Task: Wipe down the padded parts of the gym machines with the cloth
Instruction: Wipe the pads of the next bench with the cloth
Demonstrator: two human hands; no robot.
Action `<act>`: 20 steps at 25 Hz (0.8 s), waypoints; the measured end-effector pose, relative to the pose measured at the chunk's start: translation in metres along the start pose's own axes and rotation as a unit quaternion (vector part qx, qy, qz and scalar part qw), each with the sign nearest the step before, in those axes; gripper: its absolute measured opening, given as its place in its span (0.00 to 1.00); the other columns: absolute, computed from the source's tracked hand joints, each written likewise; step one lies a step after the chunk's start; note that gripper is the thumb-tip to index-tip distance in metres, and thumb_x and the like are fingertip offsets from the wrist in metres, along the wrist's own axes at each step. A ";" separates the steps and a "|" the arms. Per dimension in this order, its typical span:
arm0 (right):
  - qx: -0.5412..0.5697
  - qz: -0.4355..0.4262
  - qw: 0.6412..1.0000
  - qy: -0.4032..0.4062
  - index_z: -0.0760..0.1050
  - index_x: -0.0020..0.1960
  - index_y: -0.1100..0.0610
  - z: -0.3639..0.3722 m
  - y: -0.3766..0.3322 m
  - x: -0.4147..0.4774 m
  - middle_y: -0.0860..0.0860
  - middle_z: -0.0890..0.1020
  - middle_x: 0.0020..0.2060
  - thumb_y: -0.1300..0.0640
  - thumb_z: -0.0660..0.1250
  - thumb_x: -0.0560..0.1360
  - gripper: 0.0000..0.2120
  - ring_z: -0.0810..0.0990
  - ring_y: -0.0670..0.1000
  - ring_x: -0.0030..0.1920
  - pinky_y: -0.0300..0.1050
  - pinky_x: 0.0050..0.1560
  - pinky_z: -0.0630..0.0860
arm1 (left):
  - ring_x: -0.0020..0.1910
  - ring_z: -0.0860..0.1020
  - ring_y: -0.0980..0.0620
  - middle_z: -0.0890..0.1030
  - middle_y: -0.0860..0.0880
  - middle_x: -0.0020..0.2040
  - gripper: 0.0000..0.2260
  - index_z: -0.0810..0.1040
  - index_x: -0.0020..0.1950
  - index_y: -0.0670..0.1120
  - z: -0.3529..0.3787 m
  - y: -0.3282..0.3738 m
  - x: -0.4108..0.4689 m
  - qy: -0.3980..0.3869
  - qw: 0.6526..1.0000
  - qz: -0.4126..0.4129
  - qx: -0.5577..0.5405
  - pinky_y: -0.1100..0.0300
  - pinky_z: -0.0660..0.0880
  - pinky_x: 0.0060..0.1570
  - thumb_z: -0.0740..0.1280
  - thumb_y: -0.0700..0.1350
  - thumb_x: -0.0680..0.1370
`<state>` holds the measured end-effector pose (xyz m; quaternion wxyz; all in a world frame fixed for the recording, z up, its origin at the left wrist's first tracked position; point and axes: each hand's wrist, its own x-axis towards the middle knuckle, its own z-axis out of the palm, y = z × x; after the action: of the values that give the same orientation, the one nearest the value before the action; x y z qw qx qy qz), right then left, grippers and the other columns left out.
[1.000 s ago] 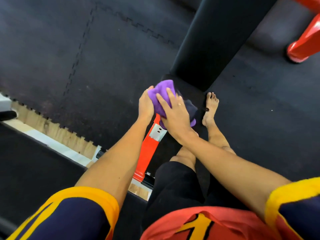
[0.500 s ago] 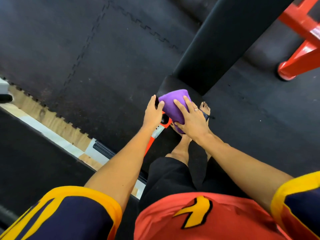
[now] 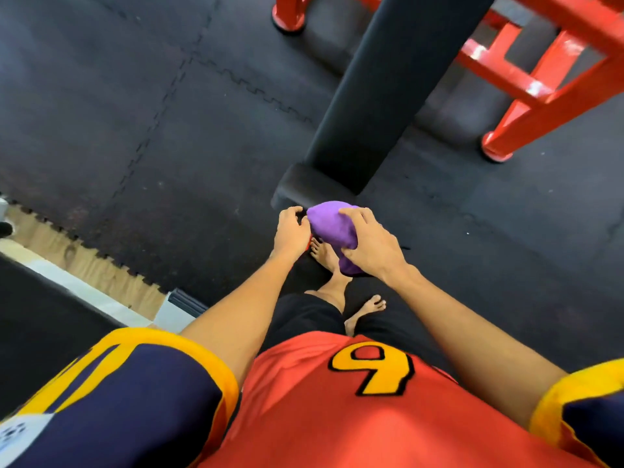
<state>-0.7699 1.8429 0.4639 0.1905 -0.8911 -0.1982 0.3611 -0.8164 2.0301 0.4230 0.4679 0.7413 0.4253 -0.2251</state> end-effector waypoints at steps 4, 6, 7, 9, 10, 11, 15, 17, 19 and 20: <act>0.046 0.023 0.997 0.051 0.60 0.75 0.43 -0.022 0.019 -0.056 0.47 0.64 0.72 0.51 0.73 0.73 0.35 0.77 0.57 0.61 0.56 0.51 0.79 | 0.49 0.79 0.49 0.82 0.43 0.57 0.13 0.79 0.59 0.42 0.029 0.043 -0.047 -0.048 0.998 0.024 -0.014 0.56 0.76 0.49 0.56 0.43 0.85; 0.090 0.029 0.994 0.063 0.60 0.76 0.43 -0.036 0.030 -0.086 0.46 0.63 0.73 0.49 0.75 0.72 0.37 0.78 0.57 0.61 0.54 0.52 0.78 | 0.53 0.82 0.47 0.83 0.43 0.57 0.18 0.79 0.64 0.41 0.048 0.062 -0.072 -0.102 0.982 -0.030 -0.157 0.50 0.80 0.56 0.57 0.51 0.86; 0.114 0.023 0.991 0.070 0.60 0.76 0.43 -0.043 0.038 -0.106 0.46 0.62 0.73 0.48 0.76 0.71 0.39 0.77 0.56 0.62 0.54 0.54 0.77 | 0.59 0.81 0.45 0.82 0.42 0.60 0.23 0.78 0.67 0.42 0.058 0.070 -0.087 -0.126 0.968 -0.054 -0.210 0.46 0.78 0.62 0.58 0.58 0.84; 0.158 0.007 0.984 0.085 0.61 0.76 0.44 -0.053 0.056 -0.148 0.45 0.60 0.73 0.46 0.78 0.70 0.40 0.75 0.54 0.65 0.51 0.57 0.76 | 0.65 0.79 0.44 0.82 0.44 0.64 0.39 0.80 0.67 0.48 0.086 0.072 -0.106 -0.172 0.956 -0.054 -0.233 0.43 0.74 0.67 0.61 0.77 0.72; 0.181 0.006 0.978 0.103 0.61 0.76 0.44 -0.057 0.067 -0.169 0.45 0.59 0.72 0.45 0.78 0.71 0.39 0.74 0.53 0.65 0.49 0.58 0.75 | 0.65 0.79 0.45 0.82 0.46 0.64 0.44 0.81 0.66 0.51 0.099 0.073 -0.120 -0.196 0.957 -0.033 -0.213 0.44 0.73 0.67 0.61 0.83 0.65; 0.200 0.010 0.972 0.124 0.62 0.75 0.43 -0.059 0.078 -0.191 0.44 0.59 0.72 0.44 0.77 0.71 0.38 0.74 0.52 0.65 0.48 0.59 0.74 | 0.64 0.80 0.46 0.83 0.47 0.63 0.44 0.82 0.65 0.52 0.110 0.078 -0.141 -0.225 0.958 -0.012 -0.179 0.46 0.73 0.67 0.61 0.83 0.64; 0.238 0.070 0.945 0.214 0.64 0.72 0.39 -0.061 0.123 -0.267 0.42 0.59 0.70 0.47 0.76 0.73 0.33 0.77 0.56 0.63 0.58 0.61 0.78 | 0.55 0.83 0.52 0.87 0.51 0.53 0.21 0.84 0.56 0.52 0.161 0.105 -0.210 -0.301 0.933 0.173 -0.095 0.54 0.75 0.58 0.71 0.65 0.71; 0.272 0.113 0.911 0.287 0.62 0.73 0.39 -0.063 0.153 -0.303 0.43 0.61 0.69 0.49 0.76 0.72 0.35 0.77 0.54 0.62 0.60 0.62 0.77 | 0.56 0.83 0.50 0.87 0.50 0.52 0.21 0.84 0.54 0.52 0.195 0.124 -0.239 -0.346 0.912 0.210 -0.069 0.51 0.77 0.60 0.74 0.62 0.67; 0.320 0.155 0.864 0.356 0.59 0.76 0.39 -0.067 0.184 -0.335 0.42 0.61 0.69 0.48 0.77 0.70 0.40 0.76 0.50 0.63 0.59 0.66 0.76 | 0.54 0.82 0.52 0.86 0.51 0.50 0.20 0.84 0.53 0.52 0.230 0.147 -0.262 -0.386 0.892 0.236 -0.017 0.50 0.76 0.58 0.75 0.60 0.66; 0.338 0.177 0.844 0.377 0.59 0.77 0.39 -0.070 0.200 -0.351 0.42 0.62 0.69 0.47 0.78 0.69 0.43 0.76 0.49 0.64 0.56 0.67 0.75 | 0.51 0.81 0.54 0.86 0.53 0.48 0.19 0.83 0.52 0.52 0.247 0.159 -0.272 -0.406 0.877 0.255 0.012 0.53 0.76 0.55 0.75 0.59 0.66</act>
<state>-0.9080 1.4877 0.6135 0.4726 -0.8590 0.1840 0.0694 -0.8122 1.6654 0.5881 0.6318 0.6730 -0.0083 -0.3845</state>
